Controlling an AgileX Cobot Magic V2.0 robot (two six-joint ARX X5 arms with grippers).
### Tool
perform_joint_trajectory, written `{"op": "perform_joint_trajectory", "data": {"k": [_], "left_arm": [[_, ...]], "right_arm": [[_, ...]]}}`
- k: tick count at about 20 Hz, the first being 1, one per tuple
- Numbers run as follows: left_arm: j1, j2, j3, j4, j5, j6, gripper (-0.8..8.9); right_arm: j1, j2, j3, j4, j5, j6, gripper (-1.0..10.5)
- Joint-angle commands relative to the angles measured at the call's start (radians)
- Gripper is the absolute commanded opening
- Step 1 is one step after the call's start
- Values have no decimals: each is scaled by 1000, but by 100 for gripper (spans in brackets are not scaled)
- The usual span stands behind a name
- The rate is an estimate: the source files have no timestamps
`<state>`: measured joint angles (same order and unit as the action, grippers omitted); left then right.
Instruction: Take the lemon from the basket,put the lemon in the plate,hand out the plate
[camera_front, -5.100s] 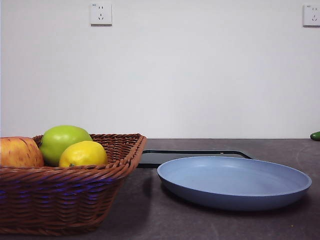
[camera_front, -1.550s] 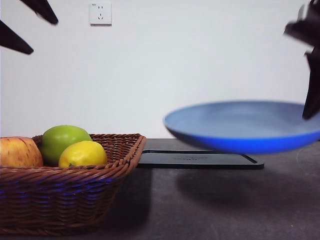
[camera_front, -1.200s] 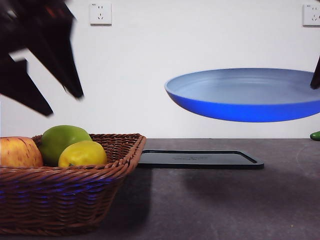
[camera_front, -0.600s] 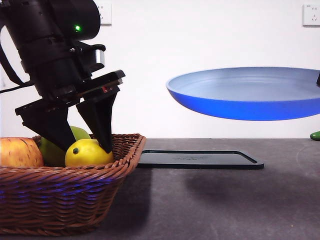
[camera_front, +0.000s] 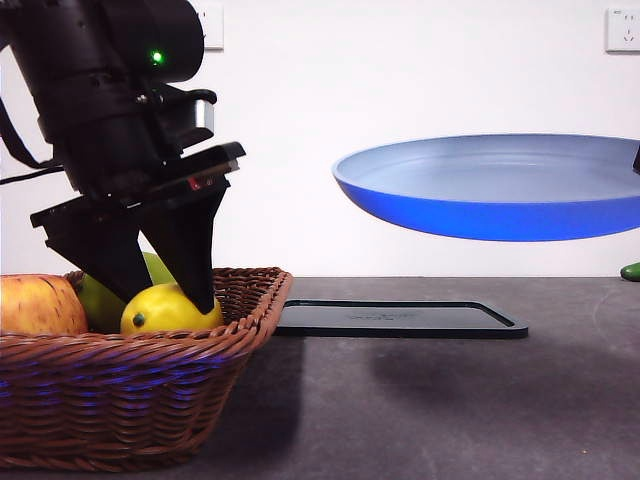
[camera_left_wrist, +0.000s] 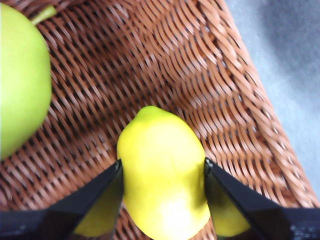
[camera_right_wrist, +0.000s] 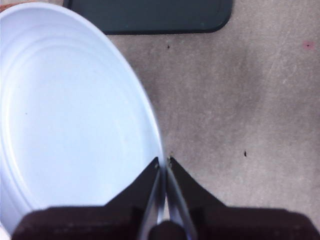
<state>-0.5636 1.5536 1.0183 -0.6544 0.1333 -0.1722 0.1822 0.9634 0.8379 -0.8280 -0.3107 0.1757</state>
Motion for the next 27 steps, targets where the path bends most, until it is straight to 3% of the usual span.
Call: {"op": "perform_joint_trajectory", "data": {"k": [1,5,10,13,17,22,27], "left_arm": [[-11,0,54,-60,-2,28,150],[-18,-83,185,-129,31,39,150],[-95,-136,299,-81,230,37,150],[-200,-117,299,-44,188,36,150],[-323,-53,299,-18,60,38,153],[-378,22,299,-16,33,38,154],[-384,35,299,-19,25,42,323]], "right_arm": [[2,5,14,17,7,7,4],[2,18,14,54,32,18,3],[16,97,14,64,-15,45,4],[40,119,14,87,-105,63,3],[72,121,14,93,-110,86,3],[77,121,14,78,-138,90,3],[77,121,14,40,-169,104,3]]}}
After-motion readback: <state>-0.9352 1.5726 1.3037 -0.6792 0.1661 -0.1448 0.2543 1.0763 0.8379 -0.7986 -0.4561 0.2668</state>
